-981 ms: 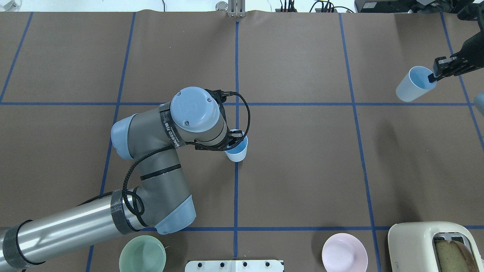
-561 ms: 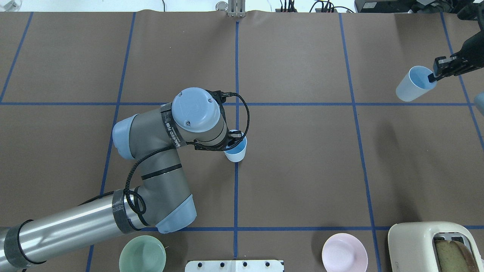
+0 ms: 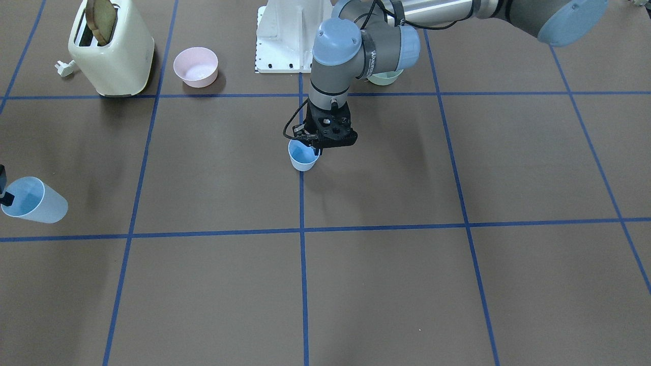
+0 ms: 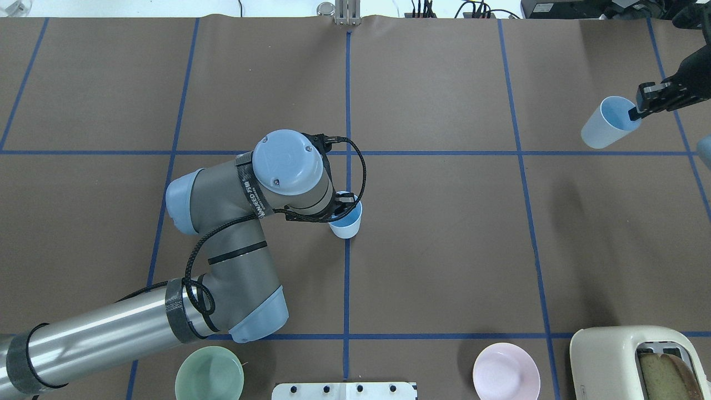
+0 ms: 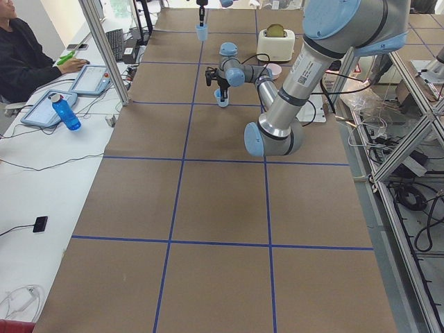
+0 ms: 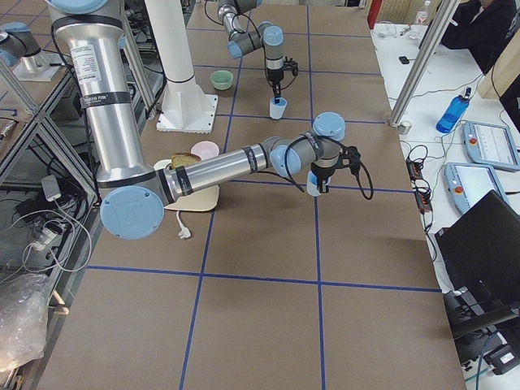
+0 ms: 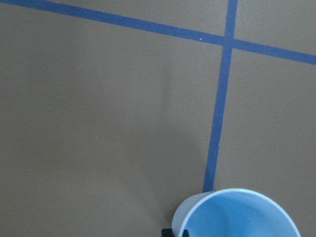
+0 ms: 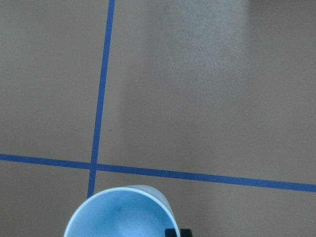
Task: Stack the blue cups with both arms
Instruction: 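Set the cup at center, open left gripper while right gripper grasps other cup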
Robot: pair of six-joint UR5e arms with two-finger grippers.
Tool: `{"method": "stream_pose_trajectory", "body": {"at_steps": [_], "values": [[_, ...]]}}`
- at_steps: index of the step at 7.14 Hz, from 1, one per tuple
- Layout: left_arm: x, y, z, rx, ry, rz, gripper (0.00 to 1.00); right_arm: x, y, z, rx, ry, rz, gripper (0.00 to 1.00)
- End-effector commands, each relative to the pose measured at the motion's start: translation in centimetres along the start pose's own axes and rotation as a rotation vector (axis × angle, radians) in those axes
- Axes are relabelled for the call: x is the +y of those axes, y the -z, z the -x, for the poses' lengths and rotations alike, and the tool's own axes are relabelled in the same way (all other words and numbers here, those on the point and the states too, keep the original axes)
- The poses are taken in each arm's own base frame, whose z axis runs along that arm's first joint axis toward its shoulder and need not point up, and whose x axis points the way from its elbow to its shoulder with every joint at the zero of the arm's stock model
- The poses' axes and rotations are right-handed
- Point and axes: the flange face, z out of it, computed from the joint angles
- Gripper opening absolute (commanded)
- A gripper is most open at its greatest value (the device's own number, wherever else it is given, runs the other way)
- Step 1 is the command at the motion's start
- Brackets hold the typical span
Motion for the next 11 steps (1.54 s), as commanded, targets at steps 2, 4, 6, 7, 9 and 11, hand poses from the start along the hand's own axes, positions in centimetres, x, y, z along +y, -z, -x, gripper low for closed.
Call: {"method": "stream_pose_trajectory", "body": {"at_steps": [2,4,6,7,9,11], "values": [[0.1,-0.4,0.1,0.001,-0.008,-0.013,0.50,0.0,0.0,0.0,0.000,0.000,0.000,0.00],[0.1,-0.3,0.1,0.002,-0.011,-0.013,0.76,0.0,0.1,0.1,-0.001,0.001,-0.001,0.00],[0.2,1.1,-0.1,0.026,-0.055,-0.016,0.97,-0.4,0.4,0.5,-0.005,0.000,-0.008,0.00],[0.3,3.0,0.4,0.053,-0.077,-0.022,0.97,-0.9,0.9,1.1,-0.014,-0.013,-0.015,0.00],[-0.8,8.0,6.8,0.079,-0.127,-0.004,0.97,-2.0,2.7,4.0,-0.050,-0.090,-0.042,0.00],[-5.6,12.7,11.2,0.089,-0.170,-0.026,0.97,-0.5,3.1,9.7,-0.098,-0.171,-0.036,0.00]]}}
